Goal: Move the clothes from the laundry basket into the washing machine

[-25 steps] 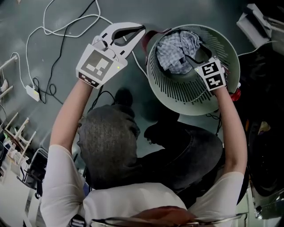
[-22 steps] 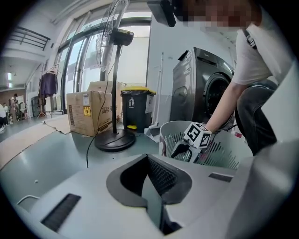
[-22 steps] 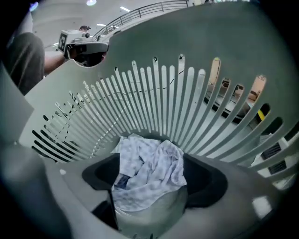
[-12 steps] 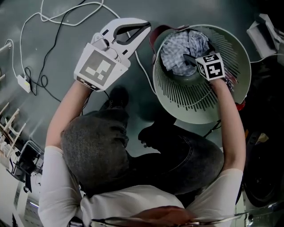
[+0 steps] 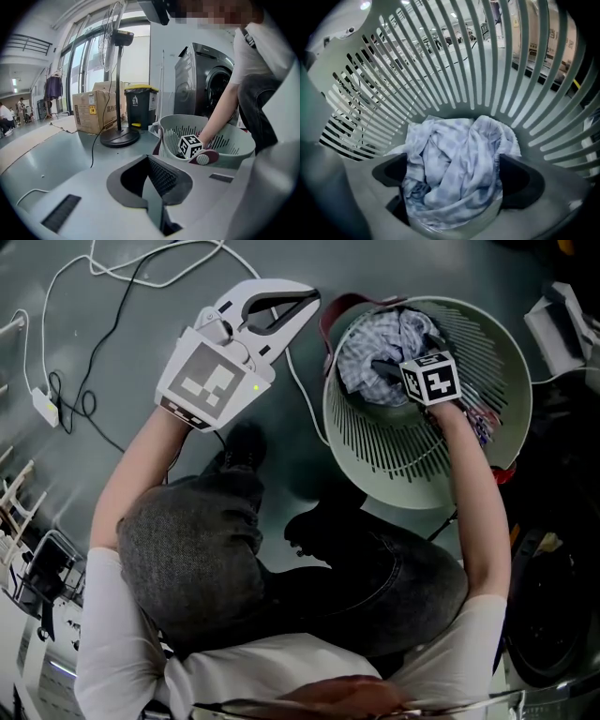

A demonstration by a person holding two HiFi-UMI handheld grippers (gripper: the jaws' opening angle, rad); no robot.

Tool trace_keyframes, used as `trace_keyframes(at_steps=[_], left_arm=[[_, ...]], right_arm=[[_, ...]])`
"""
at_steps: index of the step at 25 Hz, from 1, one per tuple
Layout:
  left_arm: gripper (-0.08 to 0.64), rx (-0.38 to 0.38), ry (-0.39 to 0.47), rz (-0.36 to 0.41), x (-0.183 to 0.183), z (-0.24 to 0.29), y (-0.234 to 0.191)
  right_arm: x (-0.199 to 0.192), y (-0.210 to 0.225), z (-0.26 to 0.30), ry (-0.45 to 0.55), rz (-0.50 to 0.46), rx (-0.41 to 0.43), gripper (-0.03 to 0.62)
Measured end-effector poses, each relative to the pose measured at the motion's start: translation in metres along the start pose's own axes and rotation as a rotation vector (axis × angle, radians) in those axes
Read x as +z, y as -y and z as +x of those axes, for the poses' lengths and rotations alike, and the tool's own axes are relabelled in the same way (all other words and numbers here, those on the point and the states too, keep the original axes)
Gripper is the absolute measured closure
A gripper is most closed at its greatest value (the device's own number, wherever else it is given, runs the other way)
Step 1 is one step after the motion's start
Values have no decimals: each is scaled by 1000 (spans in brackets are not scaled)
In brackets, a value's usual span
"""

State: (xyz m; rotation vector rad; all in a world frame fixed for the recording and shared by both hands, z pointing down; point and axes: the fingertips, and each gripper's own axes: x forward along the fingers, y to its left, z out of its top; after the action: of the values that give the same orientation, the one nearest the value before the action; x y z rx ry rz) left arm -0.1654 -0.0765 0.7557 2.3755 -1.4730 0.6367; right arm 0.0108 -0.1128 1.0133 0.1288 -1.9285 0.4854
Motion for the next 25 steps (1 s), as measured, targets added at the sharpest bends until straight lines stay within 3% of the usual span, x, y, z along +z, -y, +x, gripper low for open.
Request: trace_keyframes(at_steps=[6, 12, 20, 25], left_arm=[[554, 10, -3, -37, -6, 7, -2], [554, 28, 2, -72, -11, 8, -8], [554, 36, 4, -82, -16, 8, -12], [554, 36, 4, -75, -14, 5, -13]], right_arm=[[-3, -3, 14, -29, -5, -27, -15], [-8, -2, 32, -88, -33, -121, -15], [-8, 0, 38, -83, -75, -182, -14], [-9, 0, 31, -117, -94, -183, 80]])
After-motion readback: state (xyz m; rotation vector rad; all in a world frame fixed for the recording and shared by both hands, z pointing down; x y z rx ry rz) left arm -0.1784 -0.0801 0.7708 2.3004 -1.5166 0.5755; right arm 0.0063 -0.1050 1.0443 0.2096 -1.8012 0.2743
